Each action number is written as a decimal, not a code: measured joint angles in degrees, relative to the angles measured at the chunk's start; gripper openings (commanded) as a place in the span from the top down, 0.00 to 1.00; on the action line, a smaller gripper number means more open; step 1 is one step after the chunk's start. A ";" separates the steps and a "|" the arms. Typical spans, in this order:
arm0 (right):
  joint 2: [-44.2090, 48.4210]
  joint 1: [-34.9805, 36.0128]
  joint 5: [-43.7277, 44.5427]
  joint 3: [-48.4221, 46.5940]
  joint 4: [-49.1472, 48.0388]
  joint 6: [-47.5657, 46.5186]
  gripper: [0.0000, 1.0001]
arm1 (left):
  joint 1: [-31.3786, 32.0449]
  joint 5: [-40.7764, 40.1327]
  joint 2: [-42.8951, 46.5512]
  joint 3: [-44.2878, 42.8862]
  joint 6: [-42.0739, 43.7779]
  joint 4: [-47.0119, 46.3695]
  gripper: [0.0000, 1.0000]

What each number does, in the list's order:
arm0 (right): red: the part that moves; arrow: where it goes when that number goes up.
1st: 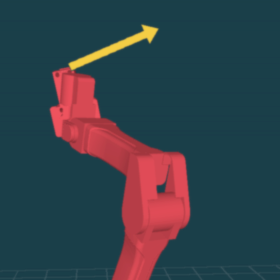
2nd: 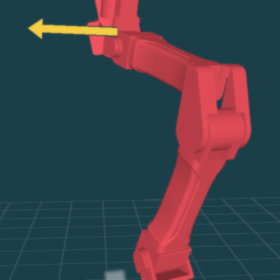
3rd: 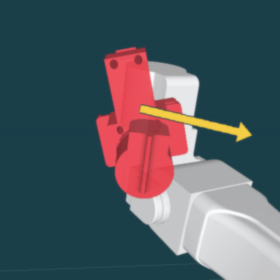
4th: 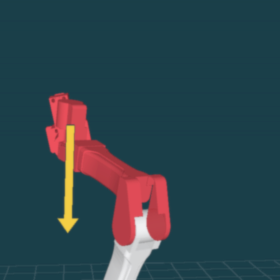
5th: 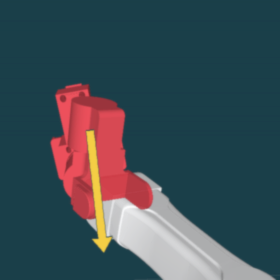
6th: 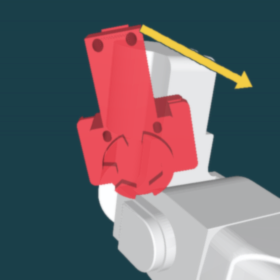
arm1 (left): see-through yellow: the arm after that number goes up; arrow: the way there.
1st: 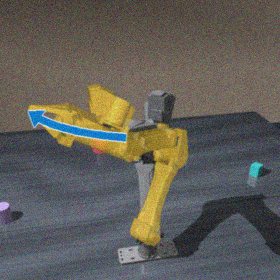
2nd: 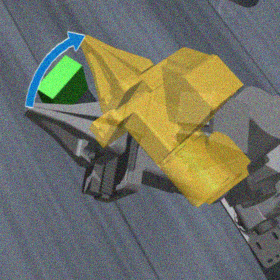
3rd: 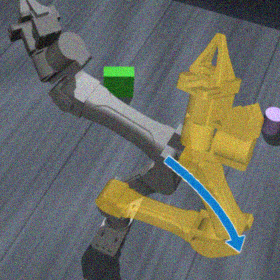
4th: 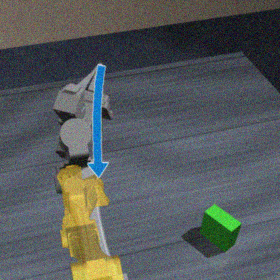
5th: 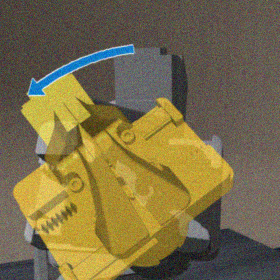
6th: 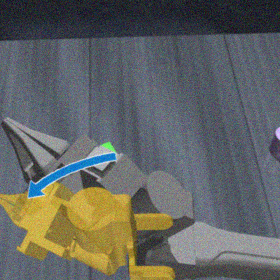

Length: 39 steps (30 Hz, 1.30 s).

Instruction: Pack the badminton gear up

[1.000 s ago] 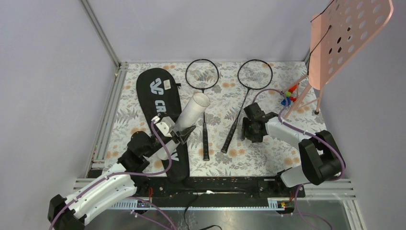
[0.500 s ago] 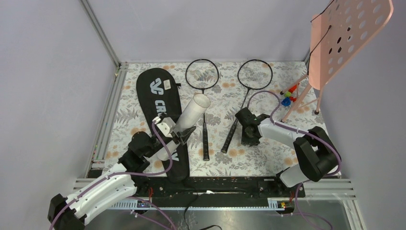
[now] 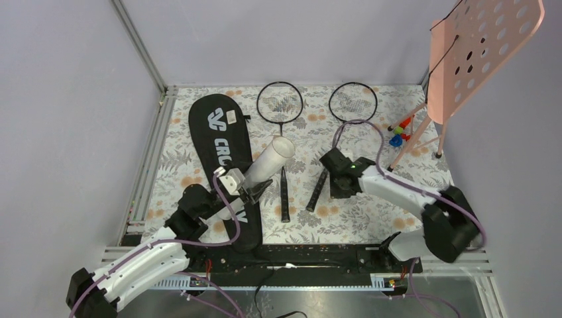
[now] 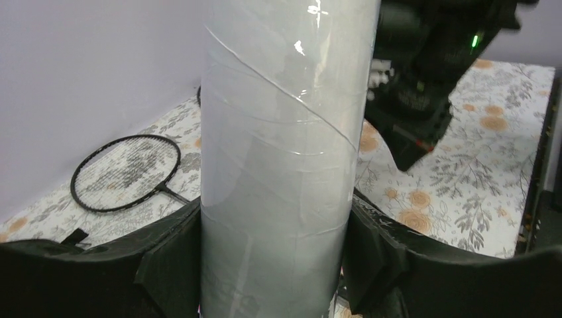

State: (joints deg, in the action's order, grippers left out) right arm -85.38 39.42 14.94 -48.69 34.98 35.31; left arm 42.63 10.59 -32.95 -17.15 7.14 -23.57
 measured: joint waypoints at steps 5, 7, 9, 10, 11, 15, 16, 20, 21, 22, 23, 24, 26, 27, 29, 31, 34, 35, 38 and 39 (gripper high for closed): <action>16.98 0.13 -7.02 -0.17 1.40 -6.49 1.00 | 0.02 6.56 0.81 0.20 4.11 1.44 0.35; 24.63 0.20 -11.89 -1.36 3.13 -9.60 1.00 | 0.04 11.82 0.98 -0.28 7.96 4.48 0.35; 31.23 0.24 -17.16 -3.82 4.96 -12.11 1.00 | 0.04 16.92 0.68 -1.18 11.43 8.35 0.35; 33.70 0.26 -19.50 -5.38 5.81 -13.16 1.00 | 0.09 18.84 0.46 -1.55 12.72 9.84 0.35; 36.02 0.28 -22.32 -7.61 6.88 -14.27 1.00 | 0.17 20.37 0.17 -1.84 13.88 10.93 0.35; 39.54 0.33 -32.83 -18.45 9.90 -17.88 1.00 | 0.22 23.26 -1.22 -2.91 16.55 12.87 0.35; 39.69 0.33 -34.71 -20.85 10.25 -18.60 1.00 | 0.22 23.50 -1.84 -3.48 16.83 13.25 0.35; 38.97 0.35 -40.98 -27.85 11.52 -20.76 1.00 | 0.22 23.21 -4.94 -6.95 16.61 14.40 0.35; 38.58 0.33 -41.97 -28.70 11.80 -21.03 1.00 | 0.22 23.08 -5.55 -7.67 16.41 14.47 0.35; 37.92 0.33 -43.06 -29.64 12.22 -21.24 1.00 | 0.22 22.88 -6.19 -8.44 16.22 14.51 0.35; 37.03 0.33 -44.04 -30.53 12.66 -21.49 1.00 | 0.22 22.62 -6.71 -9.11 15.91 14.51 0.35; 35.91 0.35 -44.92 -31.36 13.03 -21.64 1.00 | 0.22 22.49 -7.21 -9.64 15.45 14.45 0.35; 34.16 0.35 -46.03 -32.20 13.27 -21.59 1.00 | 0.22 22.36 -7.72 -10.05 14.99 14.43 0.35; 33.22 0.33 -46.36 -32.54 13.31 -21.55 1.00 | 0.22 22.38 -7.98 -10.10 14.80 14.40 0.35; 31.47 0.33 -47.21 -33.27 13.33 -21.35 1.00 | 0.22 22.47 -8.44 -10.10 14.38 14.40 0.35; 29.81 0.33 -47.52 -33.92 13.44 -21.14 1.00 | 0.22 22.64 -8.92 -10.10 14.03 14.38 0.35; 28.24 0.33 -47.95 -35.28 13.60 -20.52 1.00 | 0.22 22.82 -9.46 -10.10 13.77 14.10 0.35; 27.93 0.33 -48.35 -35.69 13.60 -20.41 1.00 | 0.22 22.86 -9.57 -10.10 13.62 13.90 0.35; 26.88 0.35 -49.20 -37.27 13.68 -20.24 1.00 | 0.22 23.06 -10.05 -10.10 13.20 13.20 0.35; 26.40 0.33 -49.42 -37.81 13.70 -20.24 1.00 | 0.22 23.10 -10.19 -10.10 13.11 13.20 0.35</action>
State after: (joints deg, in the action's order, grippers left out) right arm -58.98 39.75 -34.48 -86.50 48.69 15.07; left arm 42.85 33.69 -43.13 -27.24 20.25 -10.37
